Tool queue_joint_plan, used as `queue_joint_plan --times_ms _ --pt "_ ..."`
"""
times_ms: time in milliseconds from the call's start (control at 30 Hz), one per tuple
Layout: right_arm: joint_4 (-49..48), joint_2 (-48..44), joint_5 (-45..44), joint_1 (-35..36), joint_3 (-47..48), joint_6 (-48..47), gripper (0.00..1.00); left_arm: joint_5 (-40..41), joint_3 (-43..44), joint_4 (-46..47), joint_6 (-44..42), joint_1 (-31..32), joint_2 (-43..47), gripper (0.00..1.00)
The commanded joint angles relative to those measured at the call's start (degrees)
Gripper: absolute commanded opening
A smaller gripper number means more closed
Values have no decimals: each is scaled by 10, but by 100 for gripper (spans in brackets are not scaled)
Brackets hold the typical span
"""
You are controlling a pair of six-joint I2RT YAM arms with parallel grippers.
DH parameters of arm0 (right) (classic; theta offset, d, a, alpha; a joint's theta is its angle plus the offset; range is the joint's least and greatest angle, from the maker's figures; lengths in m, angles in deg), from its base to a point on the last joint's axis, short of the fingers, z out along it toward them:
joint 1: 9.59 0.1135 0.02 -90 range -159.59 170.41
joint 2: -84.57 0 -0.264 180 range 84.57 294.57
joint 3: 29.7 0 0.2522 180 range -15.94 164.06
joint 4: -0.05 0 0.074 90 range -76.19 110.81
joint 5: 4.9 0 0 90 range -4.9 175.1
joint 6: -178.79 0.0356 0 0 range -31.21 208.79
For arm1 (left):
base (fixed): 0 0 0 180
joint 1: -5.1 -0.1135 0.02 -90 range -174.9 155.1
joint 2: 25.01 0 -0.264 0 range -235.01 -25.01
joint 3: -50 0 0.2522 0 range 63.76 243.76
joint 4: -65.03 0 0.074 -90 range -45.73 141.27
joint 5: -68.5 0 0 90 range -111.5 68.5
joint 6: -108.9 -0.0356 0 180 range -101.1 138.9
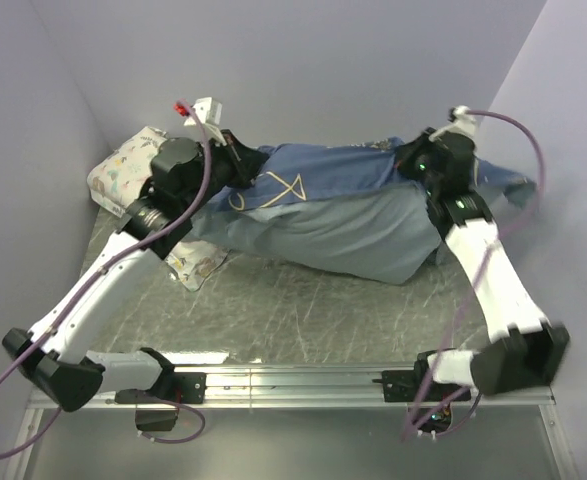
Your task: Remove the pillowcase from the pillow
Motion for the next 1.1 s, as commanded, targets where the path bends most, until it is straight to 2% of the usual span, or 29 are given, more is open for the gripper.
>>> queue_joint_plan --times_ms 0,100,233,333,367,533,600,667,733,800,833,967,1067 --pt "-30 120 49 1 46 7 0 41 6 25 20 1 -22 4" --pt "-33 243 103 3 92 10 0 81 34 -2 12 -6 -46 6" --pt "-21 322 136 6 154 25 0 85 85 -35 3 -31 -96 15" --pt "-3 359 141 14 199 28 0 100 131 -61 -10 -50 -138 49" --pt "10 368 138 15 219 29 0 101 152 -65 -22 -53 -154 67" --pt "25 396 134 18 247 28 0 116 205 -93 -54 -54 -161 96" --pt "23 396 134 17 248 25 0 121 198 -92 -62 -48 -137 98" --pt "21 395 133 17 250 24 7 146 186 -99 -72 -32 -115 98" --pt "22 400 141 15 260 24 16 183 169 -96 -92 10 -99 98" --pt "31 403 144 18 279 24 22 185 138 -93 -92 28 -85 98" --pt "32 403 147 18 285 25 28 179 125 -92 -87 33 -83 98" --pt "39 389 141 18 301 23 42 186 25 -49 -71 91 -95 98" --pt "50 376 132 18 316 18 50 192 3 -21 -70 127 -131 98"
